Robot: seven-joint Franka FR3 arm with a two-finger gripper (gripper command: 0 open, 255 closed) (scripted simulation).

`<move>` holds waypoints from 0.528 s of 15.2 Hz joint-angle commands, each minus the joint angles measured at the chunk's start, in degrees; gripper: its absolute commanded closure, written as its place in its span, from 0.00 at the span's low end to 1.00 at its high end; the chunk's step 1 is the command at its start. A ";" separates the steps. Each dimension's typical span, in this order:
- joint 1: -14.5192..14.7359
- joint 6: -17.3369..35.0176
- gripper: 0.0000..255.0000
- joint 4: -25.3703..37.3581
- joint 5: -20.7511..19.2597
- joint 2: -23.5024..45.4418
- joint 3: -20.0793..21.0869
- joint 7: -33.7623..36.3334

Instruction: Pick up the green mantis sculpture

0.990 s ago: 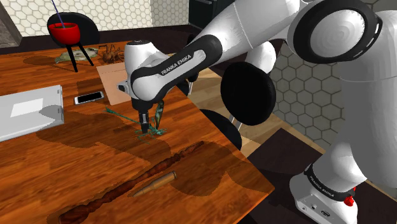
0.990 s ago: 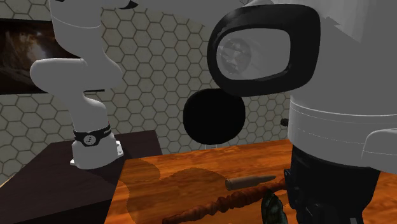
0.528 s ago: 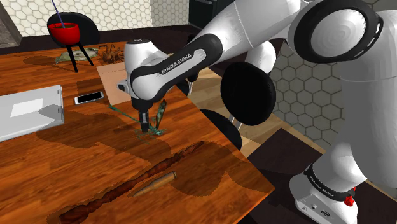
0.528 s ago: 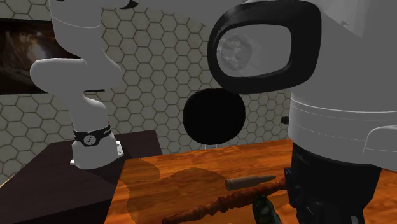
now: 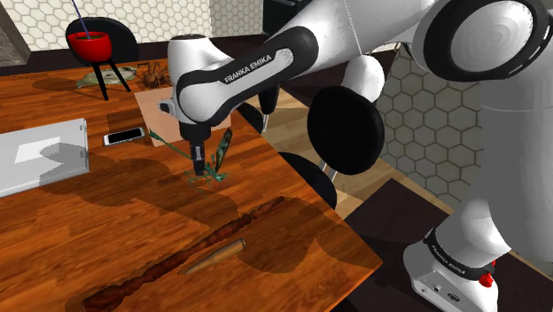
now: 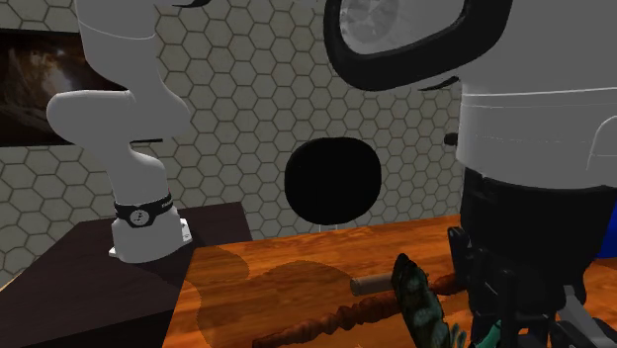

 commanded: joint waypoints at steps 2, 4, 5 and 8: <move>-0.13 -1.79 1.00 0.56 0.24 -1.24 0.16 -0.01; -0.19 -3.00 1.00 1.10 0.37 -1.92 0.25 0.00; -0.21 -3.60 1.00 1.36 0.43 -2.26 0.30 0.00; -0.24 -4.32 1.00 1.74 0.50 -2.61 0.34 0.02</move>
